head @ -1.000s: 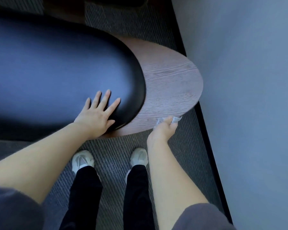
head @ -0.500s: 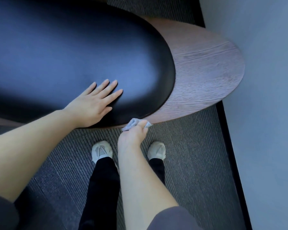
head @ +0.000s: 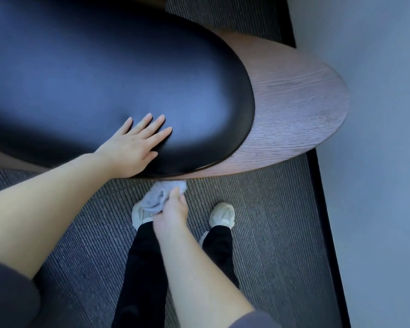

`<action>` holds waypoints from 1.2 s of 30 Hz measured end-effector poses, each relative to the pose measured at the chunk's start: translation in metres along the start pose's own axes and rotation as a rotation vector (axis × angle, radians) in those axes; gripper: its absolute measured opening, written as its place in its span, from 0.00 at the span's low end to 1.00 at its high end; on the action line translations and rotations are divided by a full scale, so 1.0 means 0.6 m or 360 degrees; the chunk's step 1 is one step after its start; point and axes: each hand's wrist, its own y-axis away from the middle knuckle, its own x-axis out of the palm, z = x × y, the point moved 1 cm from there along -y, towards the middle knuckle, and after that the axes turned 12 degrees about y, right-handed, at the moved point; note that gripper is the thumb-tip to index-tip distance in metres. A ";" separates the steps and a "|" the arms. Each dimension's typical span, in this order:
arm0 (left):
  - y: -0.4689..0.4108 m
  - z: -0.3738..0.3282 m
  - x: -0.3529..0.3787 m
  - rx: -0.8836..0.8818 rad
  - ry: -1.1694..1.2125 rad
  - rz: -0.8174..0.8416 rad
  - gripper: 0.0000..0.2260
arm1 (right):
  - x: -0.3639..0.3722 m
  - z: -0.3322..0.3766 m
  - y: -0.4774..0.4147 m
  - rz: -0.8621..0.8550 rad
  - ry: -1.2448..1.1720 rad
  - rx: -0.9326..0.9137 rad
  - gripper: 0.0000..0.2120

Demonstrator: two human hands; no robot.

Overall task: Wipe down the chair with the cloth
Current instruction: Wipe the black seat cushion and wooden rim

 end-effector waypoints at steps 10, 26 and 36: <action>-0.009 -0.070 -0.034 -0.0399 0.0187 0.0340 0.30 | -0.209 0.179 0.073 -0.0765 0.1676 -0.2082 0.23; -0.063 -0.156 -0.014 -0.0710 0.0323 0.0179 0.39 | -0.286 0.251 -0.029 -0.0307 0.3782 -0.2490 0.35; -0.109 -0.202 -0.036 -0.0690 0.0481 0.0180 0.39 | -0.352 0.419 0.000 -0.0834 0.3825 -0.2139 0.36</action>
